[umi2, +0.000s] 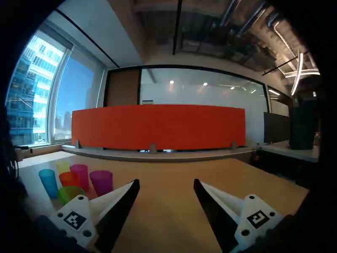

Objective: Pour water

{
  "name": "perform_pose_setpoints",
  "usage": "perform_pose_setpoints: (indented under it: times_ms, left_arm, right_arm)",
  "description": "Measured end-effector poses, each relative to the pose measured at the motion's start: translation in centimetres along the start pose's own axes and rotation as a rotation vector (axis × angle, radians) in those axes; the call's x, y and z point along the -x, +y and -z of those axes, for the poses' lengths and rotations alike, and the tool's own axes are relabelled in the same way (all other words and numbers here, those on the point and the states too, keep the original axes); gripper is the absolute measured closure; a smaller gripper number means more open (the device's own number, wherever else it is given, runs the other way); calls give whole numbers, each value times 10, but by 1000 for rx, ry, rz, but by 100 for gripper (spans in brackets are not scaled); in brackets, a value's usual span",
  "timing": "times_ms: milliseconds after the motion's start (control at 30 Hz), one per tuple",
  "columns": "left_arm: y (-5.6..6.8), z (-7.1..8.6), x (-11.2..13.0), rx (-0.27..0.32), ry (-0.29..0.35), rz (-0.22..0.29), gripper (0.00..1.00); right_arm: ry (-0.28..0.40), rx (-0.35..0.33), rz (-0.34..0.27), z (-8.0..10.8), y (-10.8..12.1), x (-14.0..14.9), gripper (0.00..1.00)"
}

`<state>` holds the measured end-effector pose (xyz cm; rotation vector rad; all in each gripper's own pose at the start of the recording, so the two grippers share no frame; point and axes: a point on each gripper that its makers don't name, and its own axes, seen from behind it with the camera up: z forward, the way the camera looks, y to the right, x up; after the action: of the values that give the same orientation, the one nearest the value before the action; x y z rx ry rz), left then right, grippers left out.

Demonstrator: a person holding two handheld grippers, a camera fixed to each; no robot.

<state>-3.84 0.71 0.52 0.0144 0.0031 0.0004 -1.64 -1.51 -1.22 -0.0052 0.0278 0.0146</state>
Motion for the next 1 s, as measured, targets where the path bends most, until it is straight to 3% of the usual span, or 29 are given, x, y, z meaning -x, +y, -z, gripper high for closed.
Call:
perform_pose_setpoints:
  times_ms: [1000]
  left_arm:
    - [-1,-1,-1,0,0,0,4]
  right_arm:
    - [-2,-1,0,0,1,1,1]
